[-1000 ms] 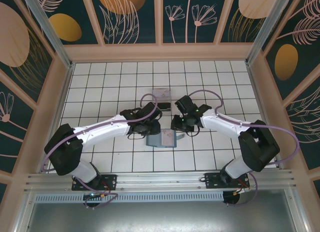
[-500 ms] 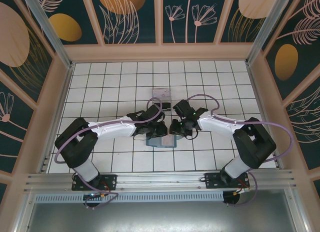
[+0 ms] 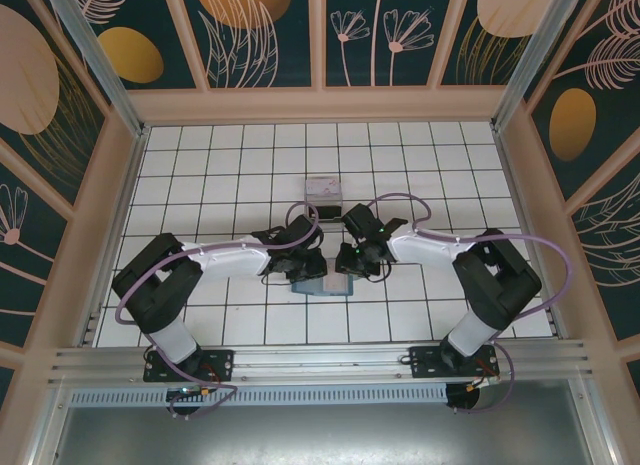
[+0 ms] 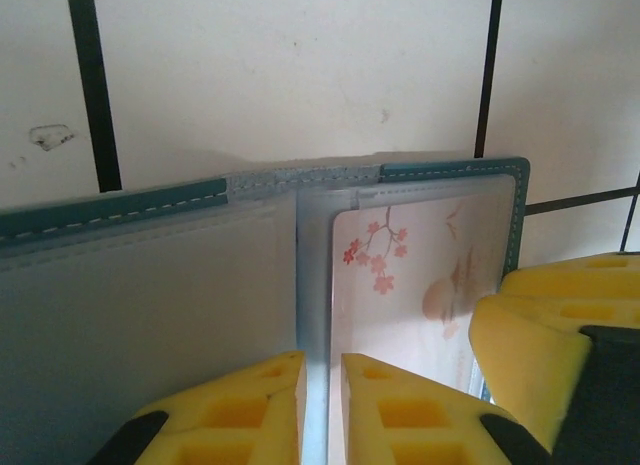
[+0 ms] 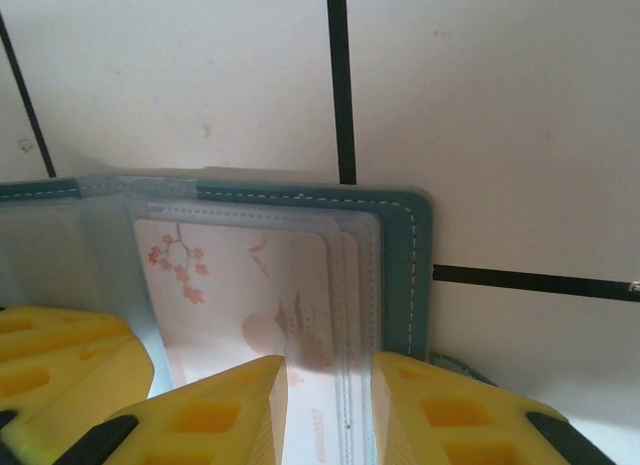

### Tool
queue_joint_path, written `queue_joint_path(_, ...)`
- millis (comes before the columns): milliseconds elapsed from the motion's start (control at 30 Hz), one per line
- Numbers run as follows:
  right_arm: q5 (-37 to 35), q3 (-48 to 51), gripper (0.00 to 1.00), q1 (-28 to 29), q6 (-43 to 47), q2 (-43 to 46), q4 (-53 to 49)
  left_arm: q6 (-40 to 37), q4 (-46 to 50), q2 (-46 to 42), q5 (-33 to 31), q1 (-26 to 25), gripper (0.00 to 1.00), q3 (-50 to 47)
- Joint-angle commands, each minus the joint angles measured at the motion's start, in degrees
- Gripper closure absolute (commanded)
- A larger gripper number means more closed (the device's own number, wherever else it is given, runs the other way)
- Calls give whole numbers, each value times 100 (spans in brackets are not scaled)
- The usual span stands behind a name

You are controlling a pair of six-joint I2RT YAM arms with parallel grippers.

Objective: Take the credit cards out of the card holder

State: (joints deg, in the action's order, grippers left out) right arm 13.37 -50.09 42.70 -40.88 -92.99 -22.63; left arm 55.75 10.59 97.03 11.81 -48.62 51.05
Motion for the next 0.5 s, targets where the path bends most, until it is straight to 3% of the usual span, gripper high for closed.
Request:
queue_joint_path(0,-139,80,71,61,-40,-117,5,54,-49,18,84,38,80,-21)
queue_joint_path(267,-255,65,72,125,-23,-215,-57,33,-39,52,139,40,78,71)
queue_joint_path(467,-273,57,78,134,-6,-211,-83,-51,109,82,45,49,78,206)
